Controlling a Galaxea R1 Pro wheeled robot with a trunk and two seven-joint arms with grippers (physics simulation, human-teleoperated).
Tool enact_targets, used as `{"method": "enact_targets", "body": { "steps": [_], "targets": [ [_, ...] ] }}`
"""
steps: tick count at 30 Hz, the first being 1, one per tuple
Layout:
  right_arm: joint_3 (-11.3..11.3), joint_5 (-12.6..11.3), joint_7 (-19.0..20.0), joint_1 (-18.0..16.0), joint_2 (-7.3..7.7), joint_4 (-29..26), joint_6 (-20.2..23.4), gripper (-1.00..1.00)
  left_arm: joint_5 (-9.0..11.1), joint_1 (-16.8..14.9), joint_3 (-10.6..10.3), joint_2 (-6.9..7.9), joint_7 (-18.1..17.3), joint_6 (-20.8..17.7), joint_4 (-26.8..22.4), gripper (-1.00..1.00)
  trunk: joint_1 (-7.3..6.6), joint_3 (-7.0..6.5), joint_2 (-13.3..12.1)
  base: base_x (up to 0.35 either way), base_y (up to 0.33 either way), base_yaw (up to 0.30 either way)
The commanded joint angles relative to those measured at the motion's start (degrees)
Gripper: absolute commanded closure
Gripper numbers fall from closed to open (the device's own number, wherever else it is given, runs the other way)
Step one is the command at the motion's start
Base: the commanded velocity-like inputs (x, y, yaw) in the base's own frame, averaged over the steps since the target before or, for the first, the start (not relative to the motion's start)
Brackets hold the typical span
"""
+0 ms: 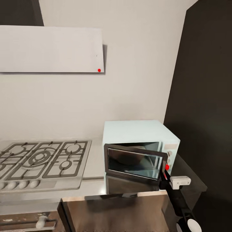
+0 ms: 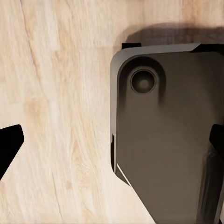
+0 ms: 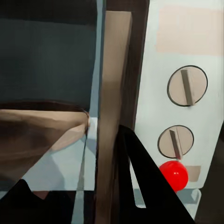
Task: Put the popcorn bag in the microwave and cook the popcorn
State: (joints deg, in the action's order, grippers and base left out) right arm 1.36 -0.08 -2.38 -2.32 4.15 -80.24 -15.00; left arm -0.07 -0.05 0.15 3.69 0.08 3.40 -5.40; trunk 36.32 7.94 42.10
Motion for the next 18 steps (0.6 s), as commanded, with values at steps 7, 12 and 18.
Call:
{"method": "enact_targets", "body": {
  "steps": [7, 12, 18],
  "targets": [
    [-0.69, -0.71, 0.27, -0.05, 0.07, 0.00, -0.23, 1.00, -0.01, -0.01, -0.01, -0.07, 0.01, 0.12, -0.04, -1.00, 0.01, 0.08, 0.07, -0.057, 0.003, 0.000],
    [-0.70, -0.71, 0.27, -0.05, 0.07, 0.00, -0.23, 1.00, 0.00, 0.01, 0.01, -0.06, 0.01, 0.12, -0.05, -1.00, 0.01, 0.08, 0.07, -0.040, 0.000, 0.000],
    [-0.68, -0.71, 0.27, -0.05, 0.07, 0.00, -0.26, 1.00, 0.02, 0.01, -0.04, -0.08, 0.01, 0.12, -0.05, -1.00, 0.01, 0.08, 0.07, -0.120, 0.000, 0.000]
  ]
}}
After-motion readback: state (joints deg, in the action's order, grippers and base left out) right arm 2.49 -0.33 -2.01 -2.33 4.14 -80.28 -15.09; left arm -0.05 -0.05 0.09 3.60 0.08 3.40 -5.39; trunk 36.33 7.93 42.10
